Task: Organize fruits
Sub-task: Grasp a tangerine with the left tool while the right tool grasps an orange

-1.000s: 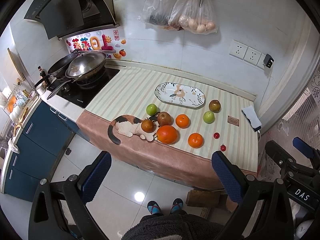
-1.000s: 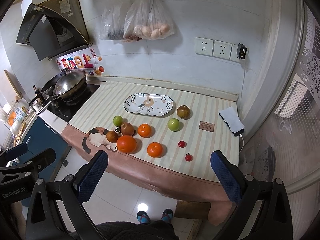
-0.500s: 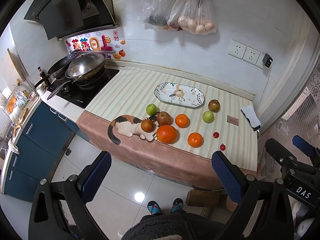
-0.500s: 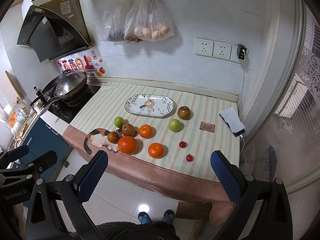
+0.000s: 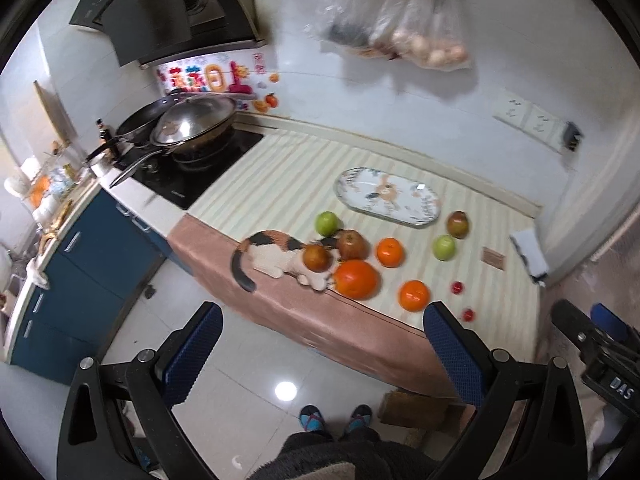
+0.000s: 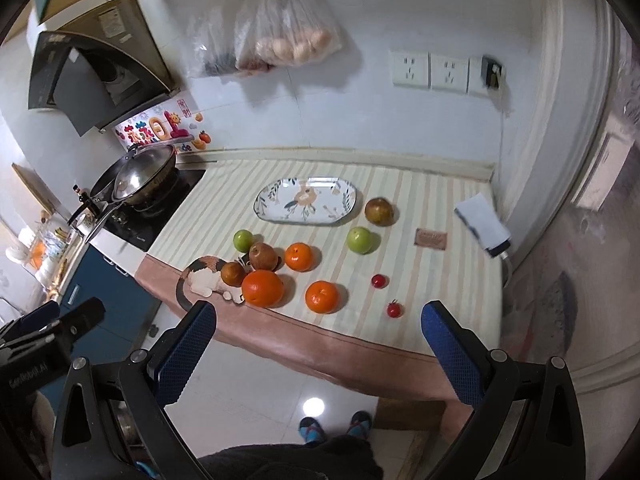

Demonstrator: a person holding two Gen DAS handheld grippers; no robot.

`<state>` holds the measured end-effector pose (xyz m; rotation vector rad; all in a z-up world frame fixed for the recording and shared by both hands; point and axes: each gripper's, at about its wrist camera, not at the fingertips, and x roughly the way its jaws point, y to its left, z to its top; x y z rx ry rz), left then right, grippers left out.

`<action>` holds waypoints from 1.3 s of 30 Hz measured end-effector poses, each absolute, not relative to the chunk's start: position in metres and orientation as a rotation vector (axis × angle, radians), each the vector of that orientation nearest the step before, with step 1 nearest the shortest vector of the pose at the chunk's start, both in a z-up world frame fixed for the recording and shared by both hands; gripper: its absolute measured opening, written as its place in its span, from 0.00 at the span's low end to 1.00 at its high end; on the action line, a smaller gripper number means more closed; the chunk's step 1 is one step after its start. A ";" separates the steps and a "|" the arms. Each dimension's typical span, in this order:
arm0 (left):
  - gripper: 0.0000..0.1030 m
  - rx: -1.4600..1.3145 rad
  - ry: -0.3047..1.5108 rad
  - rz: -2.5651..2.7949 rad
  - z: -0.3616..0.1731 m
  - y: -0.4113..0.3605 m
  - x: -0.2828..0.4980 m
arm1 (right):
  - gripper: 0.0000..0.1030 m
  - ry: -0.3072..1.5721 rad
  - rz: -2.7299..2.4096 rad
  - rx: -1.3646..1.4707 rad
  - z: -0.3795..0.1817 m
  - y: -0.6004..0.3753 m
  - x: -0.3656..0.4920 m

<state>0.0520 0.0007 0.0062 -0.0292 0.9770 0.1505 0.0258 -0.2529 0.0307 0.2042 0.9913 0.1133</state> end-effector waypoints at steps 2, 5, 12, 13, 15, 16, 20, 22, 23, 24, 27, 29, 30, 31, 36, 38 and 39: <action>1.00 -0.008 0.987 0.196 -0.009 0.005 0.065 | 1.00 1.021 0.140 0.217 0.011 -0.255 0.039; 1.00 0.027 1.036 0.246 -0.037 0.016 0.087 | 1.00 1.072 0.146 0.210 -0.020 -0.248 0.063; 1.00 0.048 1.174 0.299 -0.106 0.058 0.145 | 1.00 1.228 0.205 0.260 -0.114 -0.204 0.130; 1.00 0.050 1.198 0.304 -0.117 0.066 0.155 | 1.00 1.252 0.213 0.278 -0.129 -0.196 0.139; 0.99 0.041 1.239 0.298 -0.136 0.083 0.175 | 1.00 1.314 0.215 0.319 -0.162 -0.177 0.159; 0.99 0.044 1.261 0.299 -0.145 0.090 0.185 | 1.00 1.342 0.218 0.349 -0.177 -0.169 0.168; 0.99 0.052 1.353 0.253 -0.182 0.115 0.224 | 1.00 1.421 0.179 0.476 -0.238 -0.135 0.204; 0.99 0.054 1.407 0.198 -0.203 0.123 0.242 | 1.00 1.456 0.126 0.527 -0.268 -0.120 0.220; 0.99 0.063 1.434 0.179 -0.212 0.125 0.250 | 1.00 1.480 0.099 0.542 -0.281 -0.113 0.227; 0.99 0.070 1.468 0.147 -0.222 0.127 0.258 | 1.00 1.505 0.073 0.557 -0.289 -0.108 0.230; 0.99 0.072 1.535 0.067 -0.245 0.129 0.281 | 1.00 1.567 0.008 0.603 -0.319 -0.091 0.240; 0.98 0.070 1.571 0.020 -0.259 0.127 0.293 | 0.95 1.593 -0.021 0.637 -0.337 -0.081 0.246; 0.98 0.065 1.588 -0.012 -0.265 0.125 0.300 | 0.87 1.599 -0.029 0.647 -0.343 -0.079 0.247; 0.97 0.058 1.604 -0.036 -0.271 0.124 0.306 | 0.87 1.595 -0.038 0.659 -0.346 -0.076 0.249; 0.95 0.043 1.660 -0.140 -0.291 0.110 0.327 | 0.86 1.613 -0.092 0.554 -0.343 -0.066 0.247; 0.91 0.044 1.679 -0.178 -0.300 0.103 0.333 | 0.86 1.624 -0.099 0.539 -0.344 -0.067 0.247; 0.87 0.052 1.691 -0.196 -0.306 0.098 0.336 | 0.86 1.625 -0.109 0.533 -0.344 -0.067 0.246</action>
